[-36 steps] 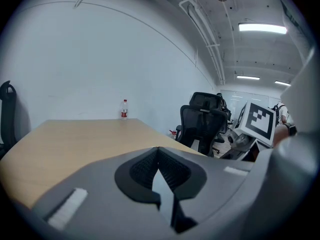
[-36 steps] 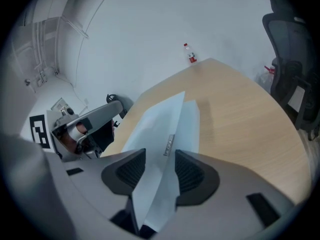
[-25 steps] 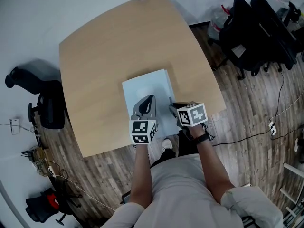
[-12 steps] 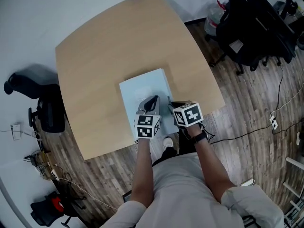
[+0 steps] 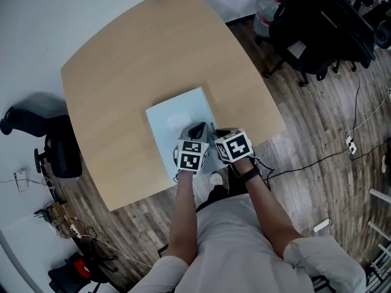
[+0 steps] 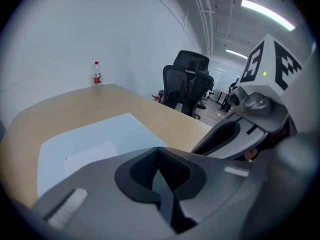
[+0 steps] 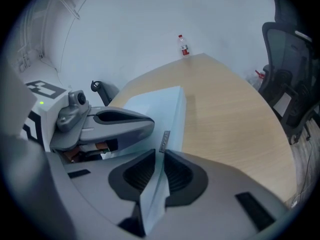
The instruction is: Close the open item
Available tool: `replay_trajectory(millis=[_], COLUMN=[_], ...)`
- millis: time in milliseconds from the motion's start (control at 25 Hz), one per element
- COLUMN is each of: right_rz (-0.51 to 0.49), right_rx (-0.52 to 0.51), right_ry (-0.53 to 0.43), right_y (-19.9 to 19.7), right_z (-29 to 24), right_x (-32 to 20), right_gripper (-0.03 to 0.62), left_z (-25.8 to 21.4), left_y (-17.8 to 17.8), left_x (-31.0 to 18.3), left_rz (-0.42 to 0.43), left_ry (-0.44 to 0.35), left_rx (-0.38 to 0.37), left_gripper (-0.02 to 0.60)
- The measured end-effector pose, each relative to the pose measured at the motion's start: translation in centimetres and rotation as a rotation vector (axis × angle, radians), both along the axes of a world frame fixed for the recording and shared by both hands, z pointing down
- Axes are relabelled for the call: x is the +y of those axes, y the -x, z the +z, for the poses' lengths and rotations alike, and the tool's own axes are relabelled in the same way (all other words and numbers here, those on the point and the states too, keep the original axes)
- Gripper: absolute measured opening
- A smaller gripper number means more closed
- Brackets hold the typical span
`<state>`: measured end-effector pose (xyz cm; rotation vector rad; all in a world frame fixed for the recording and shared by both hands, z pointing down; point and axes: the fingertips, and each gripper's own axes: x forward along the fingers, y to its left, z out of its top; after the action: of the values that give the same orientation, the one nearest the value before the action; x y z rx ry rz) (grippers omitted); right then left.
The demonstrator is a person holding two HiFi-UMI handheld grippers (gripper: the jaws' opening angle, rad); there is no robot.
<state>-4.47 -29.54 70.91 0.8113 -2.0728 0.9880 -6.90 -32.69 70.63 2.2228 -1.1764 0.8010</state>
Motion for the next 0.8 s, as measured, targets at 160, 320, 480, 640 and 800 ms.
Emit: replay_trajectory(millis=[160, 320, 480, 640, 800], right_rz=[-0.008, -0.027, -0.039, -0.003, 0.067], right_rx=[0.000, 0.001, 0.021, 0.025, -0.047], right_ry=[-0.010, -0.014, -0.033, -0.058, -0.101], right_y=[0.0, 0.0, -0.4, -1.7, -2.3], right_z=[0.1, 0.0, -0.5, -1.0, -2.2], right_x=[0.0, 0.2, 0.1, -0.7, -1.5], right_gripper=[0.061, 0.061, 0.153, 0.153, 0.152], left_z=[1.1, 1.9, 2.2, 2.5, 2.0], left_y=[-0.3, -0.5, -0.6, -0.7, -0.8], left_x=[-0.1, 0.2, 0.2, 0.1, 0.0], left_rz=[0.029, 0.027, 0.024, 0.026, 0.040], left_ry=[0.024, 0.074, 0.088, 0.120, 0.114], left_rx=[-0.050, -0.080, -0.073, -0.065, -0.071], left_gripper=[0.009, 0.009, 0.009, 0.009, 0.009])
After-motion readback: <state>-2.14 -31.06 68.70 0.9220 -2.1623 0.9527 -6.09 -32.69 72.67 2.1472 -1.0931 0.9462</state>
